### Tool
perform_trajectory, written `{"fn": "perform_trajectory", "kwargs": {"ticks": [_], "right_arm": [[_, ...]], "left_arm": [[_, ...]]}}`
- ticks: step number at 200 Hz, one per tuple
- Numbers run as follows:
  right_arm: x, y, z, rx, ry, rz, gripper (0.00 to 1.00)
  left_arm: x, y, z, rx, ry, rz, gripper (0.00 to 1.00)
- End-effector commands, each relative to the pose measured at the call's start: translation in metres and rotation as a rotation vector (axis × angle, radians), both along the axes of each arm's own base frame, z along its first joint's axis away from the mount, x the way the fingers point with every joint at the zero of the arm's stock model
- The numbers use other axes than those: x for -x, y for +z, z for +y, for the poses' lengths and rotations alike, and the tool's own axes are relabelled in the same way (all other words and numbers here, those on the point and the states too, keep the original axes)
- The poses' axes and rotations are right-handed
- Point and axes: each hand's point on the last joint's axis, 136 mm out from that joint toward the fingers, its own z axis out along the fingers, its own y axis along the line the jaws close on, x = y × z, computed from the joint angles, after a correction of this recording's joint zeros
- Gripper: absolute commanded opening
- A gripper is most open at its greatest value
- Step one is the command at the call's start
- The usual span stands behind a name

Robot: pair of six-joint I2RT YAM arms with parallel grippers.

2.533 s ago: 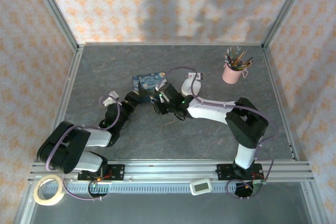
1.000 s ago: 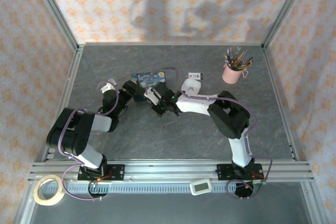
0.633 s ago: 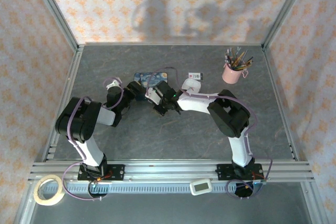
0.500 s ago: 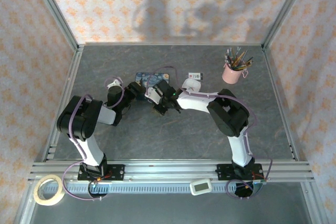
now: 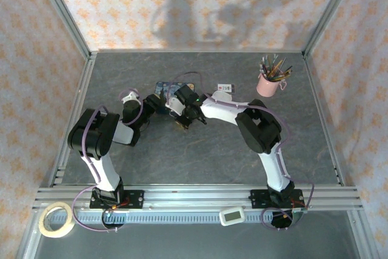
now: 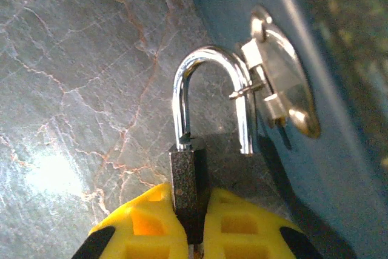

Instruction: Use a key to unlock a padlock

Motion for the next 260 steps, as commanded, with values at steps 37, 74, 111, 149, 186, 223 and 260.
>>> {"fn": "perform_trajectory", "kwargs": {"ticks": [37,74,111,149,186,223,260], "right_arm": [[-0.023,0.019,0.019,-0.090,-0.138,-0.007,0.00],[-0.018,0.026,0.017,-0.130,-0.151,-0.014,0.00],[-0.010,0.027,0.020,-0.153,-0.167,0.050,0.00],[-0.005,0.027,0.027,-0.202,-0.186,0.109,0.00],[-0.002,0.032,0.033,-0.241,-0.184,0.161,0.00],[-0.001,0.030,0.032,-0.250,-0.198,0.186,0.00],[-0.001,0.028,0.032,-0.259,-0.204,0.197,0.00]], "left_arm": [[0.020,0.003,-0.046,0.074,-0.162,-0.005,0.35],[0.020,0.005,-0.040,0.078,-0.153,0.008,0.51],[0.026,0.025,-0.022,0.069,-0.126,0.002,0.62],[0.041,0.030,-0.016,0.041,-0.106,0.033,0.61],[0.058,0.024,-0.027,0.111,-0.097,0.026,0.47],[0.056,0.018,-0.048,0.186,-0.097,0.012,0.37],[0.048,0.008,-0.058,0.230,-0.090,0.012,0.31]]}}
